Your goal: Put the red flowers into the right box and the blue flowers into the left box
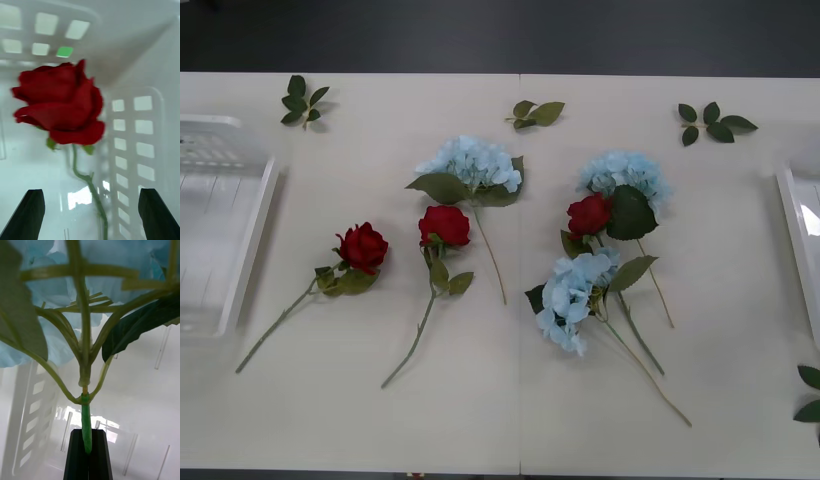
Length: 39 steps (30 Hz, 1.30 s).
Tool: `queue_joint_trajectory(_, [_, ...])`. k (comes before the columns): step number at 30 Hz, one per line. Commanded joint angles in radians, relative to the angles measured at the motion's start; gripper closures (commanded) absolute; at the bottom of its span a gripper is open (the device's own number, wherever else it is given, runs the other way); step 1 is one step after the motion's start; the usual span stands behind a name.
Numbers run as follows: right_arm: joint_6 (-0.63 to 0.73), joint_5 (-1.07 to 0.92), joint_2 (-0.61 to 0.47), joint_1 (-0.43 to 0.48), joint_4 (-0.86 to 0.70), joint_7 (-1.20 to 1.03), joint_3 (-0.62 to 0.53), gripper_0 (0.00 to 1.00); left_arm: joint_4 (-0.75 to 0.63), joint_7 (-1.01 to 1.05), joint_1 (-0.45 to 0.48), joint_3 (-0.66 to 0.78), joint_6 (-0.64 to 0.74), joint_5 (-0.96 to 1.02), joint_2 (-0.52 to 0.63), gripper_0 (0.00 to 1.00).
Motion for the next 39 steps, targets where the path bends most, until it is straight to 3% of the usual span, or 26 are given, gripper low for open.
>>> queue_joint_trajectory(1, [0.059,-0.063,-0.017,-0.022,-0.088,-0.002,0.03,0.24,0.039,-0.02,-0.011,-0.062,-0.078,-0.012,0.036,1.0])
queue_joint_trajectory(6, [0.166,-0.164,-0.03,-0.022,-0.22,-0.008,0.042,0.17,0.052,-0.009,-0.01,-0.088,-0.107,-0.01,0.034,0.99])
queue_joint_trajectory(7, [0.197,-0.187,-0.036,-0.02,-0.263,-0.013,0.042,0.14,0.052,-0.012,-0.01,-0.09,-0.107,-0.006,0.036,0.75])
queue_joint_trajectory(8, [0.208,-0.199,-0.036,-0.022,-0.28,-0.016,0.042,0.13,0.052,-0.014,-0.01,-0.09,-0.107,-0.004,0.036,0.62])
queue_joint_trajectory(10, [0.244,-0.233,-0.042,-0.02,-0.344,-0.019,0.042,0.09,0.051,-0.023,-0.011,-0.09,-0.107,0.003,0.036,0.23])
queue_joint_trajectory(11, [0.254,-0.239,-0.04,-0.02,-0.36,-0.022,0.042,0.08,0.049,-0.026,-0.011,-0.09,-0.107,0.005,0.034,0.15])
queue_joint_trajectory(12, [0.274,-0.248,-0.04,-0.02,-0.389,-0.026,0.042,0.05,0.043,-0.034,-0.011,-0.09,-0.107,0.008,0.034,0.0])
queue_joint_trajectory(14, [0.297,-0.253,-0.042,-0.02,-0.435,-0.029,0.042,0.0,0.029,-0.072,-0.01,-0.09,-0.101,0.016,0.034,0.0])
queue_joint_trajectory(18, [0.341,-0.267,-0.044,-0.02,-0.539,-0.037,0.042,0.0,-0.038,-0.15,-0.01,-0.09,-0.059,0.039,0.036,0.0])
queue_joint_trajectory(26, [0.41,-0.274,-0.044,0.049,-0.792,-0.125,0.042,0.0,-0.202,-0.388,-0.011,-0.102,0.096,0.269,0.034,0.0])
queue_joint_trajectory(33, [0.427,-0.199,-0.037,0.133,-0.996,-0.342,0.047,0.0,-0.25,-0.607,-0.01,-0.251,0.131,0.588,0.034,0.0])
queue_joint_trajectory(39, [0.455,-0.096,0.007,0.178,-1.088,-0.499,0.052,0.0,-0.305,-0.706,-0.019,-0.409,0.083,0.697,0.034,0.0])
